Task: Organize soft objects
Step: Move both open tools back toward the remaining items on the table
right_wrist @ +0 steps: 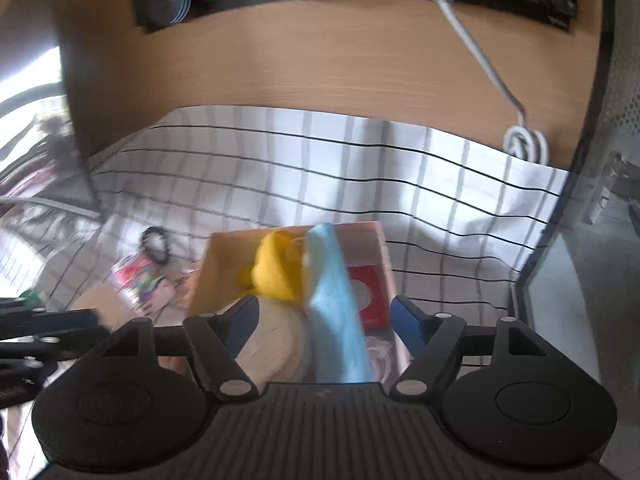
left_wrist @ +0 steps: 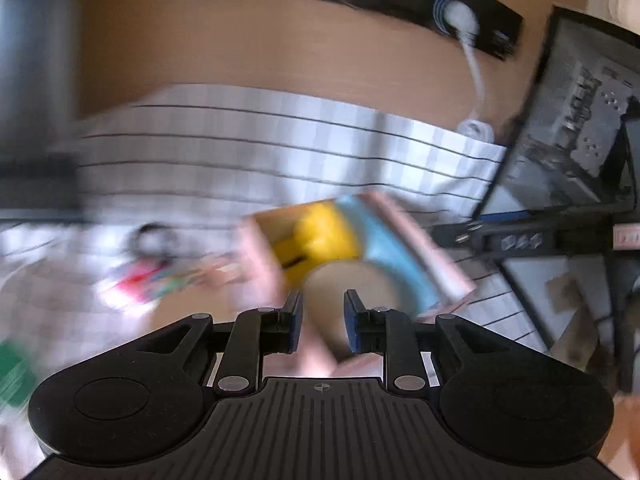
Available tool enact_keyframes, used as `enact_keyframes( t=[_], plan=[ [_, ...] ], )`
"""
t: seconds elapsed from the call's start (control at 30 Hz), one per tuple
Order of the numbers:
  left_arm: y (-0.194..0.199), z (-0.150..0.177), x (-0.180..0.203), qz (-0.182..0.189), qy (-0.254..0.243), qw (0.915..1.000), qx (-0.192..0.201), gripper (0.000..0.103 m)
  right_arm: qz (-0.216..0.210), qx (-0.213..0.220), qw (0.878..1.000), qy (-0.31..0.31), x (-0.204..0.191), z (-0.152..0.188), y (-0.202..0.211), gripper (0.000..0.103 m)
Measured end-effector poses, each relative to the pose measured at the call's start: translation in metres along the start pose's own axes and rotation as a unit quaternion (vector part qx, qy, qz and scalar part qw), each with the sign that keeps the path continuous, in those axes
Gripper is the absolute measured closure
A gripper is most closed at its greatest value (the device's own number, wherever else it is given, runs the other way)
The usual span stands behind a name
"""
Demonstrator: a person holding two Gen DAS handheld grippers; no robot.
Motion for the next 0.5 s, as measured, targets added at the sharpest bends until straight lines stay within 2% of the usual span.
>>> enact_keyframes(
  t=[0.1, 0.2, 0.3, 0.4, 0.47, 0.5],
  plan=[
    [0.032, 0.039, -0.042, -0.065, 0.068, 0.9955, -0.008, 0.077, -0.028, 0.011, 0.999, 0.021, -0.02, 0.007, 0.008, 0.028],
    [0.061, 0.083, -0.076, -0.122, 0.161, 0.9791, -0.022, 0.077, -0.065, 0.005, 0.997, 0.044, -0.048, 0.014, 0.013, 0.027],
    [0.083, 0.116, -0.1, -0.148, 0.236, 0.9599, -0.026, 0.077, -0.125, -0.028, 0.989, 0.074, -0.083, 0.031, 0.012, 0.027],
    [0.1, 0.139, -0.116, -0.173, 0.279, 0.9442, -0.023, 0.077, -0.169, -0.061, 0.977, 0.111, -0.122, 0.052, 0.003, 0.027],
    [0.109, 0.147, -0.125, -0.179, 0.293, 0.9392, -0.02, 0.077, -0.188, -0.077, 0.97, 0.135, -0.15, 0.068, -0.005, 0.033],
    [0.112, 0.149, -0.125, -0.18, 0.293, 0.9389, -0.018, 0.077, -0.194, -0.085, 0.966, 0.146, -0.161, 0.076, -0.01, 0.042]
  ],
)
Point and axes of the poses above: each gripper's, at about its wrist camera, not at the fingertips, and y roughly against the way its jaws point, x to its right, z to its underside, the point moved 6 cm from there along -y, roughly the way its jaws point, and after that the axes turned 1 degree about y, right-handed, at the moved point
